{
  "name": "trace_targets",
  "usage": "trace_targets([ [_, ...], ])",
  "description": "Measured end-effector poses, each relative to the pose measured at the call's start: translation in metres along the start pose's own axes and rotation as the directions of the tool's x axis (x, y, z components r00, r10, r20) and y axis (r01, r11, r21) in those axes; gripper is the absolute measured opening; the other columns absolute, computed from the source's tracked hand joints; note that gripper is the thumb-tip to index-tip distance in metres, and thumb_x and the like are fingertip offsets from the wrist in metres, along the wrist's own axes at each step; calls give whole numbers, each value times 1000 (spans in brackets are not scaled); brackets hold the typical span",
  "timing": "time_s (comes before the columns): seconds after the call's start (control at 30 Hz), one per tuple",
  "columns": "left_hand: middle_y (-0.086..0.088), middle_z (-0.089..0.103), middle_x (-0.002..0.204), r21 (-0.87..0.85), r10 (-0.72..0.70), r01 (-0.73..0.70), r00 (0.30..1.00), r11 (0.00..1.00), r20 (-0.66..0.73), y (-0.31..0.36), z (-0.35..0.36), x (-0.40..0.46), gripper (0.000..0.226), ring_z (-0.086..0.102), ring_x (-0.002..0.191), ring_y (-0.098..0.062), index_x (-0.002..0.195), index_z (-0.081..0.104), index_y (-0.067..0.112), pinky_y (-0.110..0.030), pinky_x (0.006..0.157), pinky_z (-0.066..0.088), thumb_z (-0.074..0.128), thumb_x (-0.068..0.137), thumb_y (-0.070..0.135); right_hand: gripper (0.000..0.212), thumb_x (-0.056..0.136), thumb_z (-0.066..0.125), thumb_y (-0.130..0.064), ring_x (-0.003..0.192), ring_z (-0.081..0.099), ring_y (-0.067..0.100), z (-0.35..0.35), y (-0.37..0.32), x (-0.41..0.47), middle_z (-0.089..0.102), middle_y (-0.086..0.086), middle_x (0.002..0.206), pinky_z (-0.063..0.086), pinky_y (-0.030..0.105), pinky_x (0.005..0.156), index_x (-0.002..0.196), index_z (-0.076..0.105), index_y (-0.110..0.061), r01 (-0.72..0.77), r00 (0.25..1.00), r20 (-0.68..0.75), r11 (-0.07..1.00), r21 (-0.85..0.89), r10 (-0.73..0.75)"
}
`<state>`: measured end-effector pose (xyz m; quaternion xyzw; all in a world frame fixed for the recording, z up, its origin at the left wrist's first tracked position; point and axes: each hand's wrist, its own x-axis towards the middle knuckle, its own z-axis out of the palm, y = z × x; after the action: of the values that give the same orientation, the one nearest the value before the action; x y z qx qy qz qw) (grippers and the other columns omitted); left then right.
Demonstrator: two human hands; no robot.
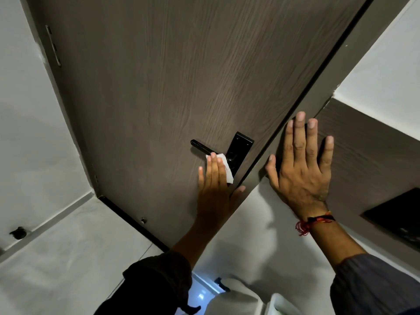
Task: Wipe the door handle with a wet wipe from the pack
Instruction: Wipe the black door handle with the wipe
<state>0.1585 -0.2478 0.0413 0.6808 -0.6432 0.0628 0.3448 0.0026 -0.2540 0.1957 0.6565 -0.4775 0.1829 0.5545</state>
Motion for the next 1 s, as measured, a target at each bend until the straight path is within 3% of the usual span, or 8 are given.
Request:
trace_targets([
  [0.07,-24,8,170,-77,-76,76,997,994,5,17,0,4,102,3,160,-35,160,8,-4,-49,131,12,26,97,74,80,106,40,-45,164,-15,27,1,0,1,-12,14,176,-5,51,132,169,18,0,1,1000,11,1000,-6,-1],
  [0.2,-23,9,171,-162,10,-7,1000,987,15,27,6,-13,100,6,160,-34,161,7,-2,-53,128,20,21,97,74,81,107,39,-46,164,-15,27,2,2,-1,-10,14,176,-7,50,132,169,15,0,3,1000,13,1000,-5,-3],
  [0.3,-24,3,171,-223,-124,126,992,967,23,20,6,-3,95,2,161,-32,160,5,-4,-55,127,22,18,100,69,79,106,39,-44,164,-13,27,1,1,-1,-7,15,176,-4,51,132,168,20,1,1,1000,-1,1000,-10,-1],
  [0.43,-21,1,172,-498,-327,264,944,826,-44,38,2,17,94,3,161,-27,161,1,1,-51,130,17,29,101,67,80,107,37,-45,164,-14,27,2,0,-1,-7,15,176,-7,50,132,169,17,0,-1,1000,3,1000,-19,1],
  [0.63,-14,-9,172,-689,-300,205,954,695,-19,61,2,-2,95,-2,161,-20,161,-7,7,-46,131,10,37,99,63,81,106,38,-47,165,-13,27,3,1,-2,-5,15,176,-8,49,132,170,15,-1,-1,1000,14,1000,2,1],
  [0.83,-20,-12,171,-854,-623,361,780,374,57,33,-28,74,88,-7,159,-28,160,-7,-1,-49,131,13,48,105,41,80,106,39,-45,165,-6,28,3,-1,-2,0,16,177,-3,51,133,169,18,0,1,1000,-6,1000,-5,-1],
  [0.9,-25,-6,171,-820,-653,389,757,419,25,46,-32,72,87,3,160,-33,159,-1,-7,-47,130,19,51,105,38,80,106,39,-45,165,-7,28,3,-1,-2,-2,16,177,-5,51,133,169,17,0,-3,1000,1,1000,7,3],
  [1.0,-22,-5,171,-797,-529,295,848,527,-36,78,-21,30,90,-1,160,-17,159,0,-7,-27,130,11,49,104,44,82,106,39,-47,165,-10,28,4,0,-2,-4,16,177,-7,50,132,169,15,0,-2,1000,9,1000,3,2],
])
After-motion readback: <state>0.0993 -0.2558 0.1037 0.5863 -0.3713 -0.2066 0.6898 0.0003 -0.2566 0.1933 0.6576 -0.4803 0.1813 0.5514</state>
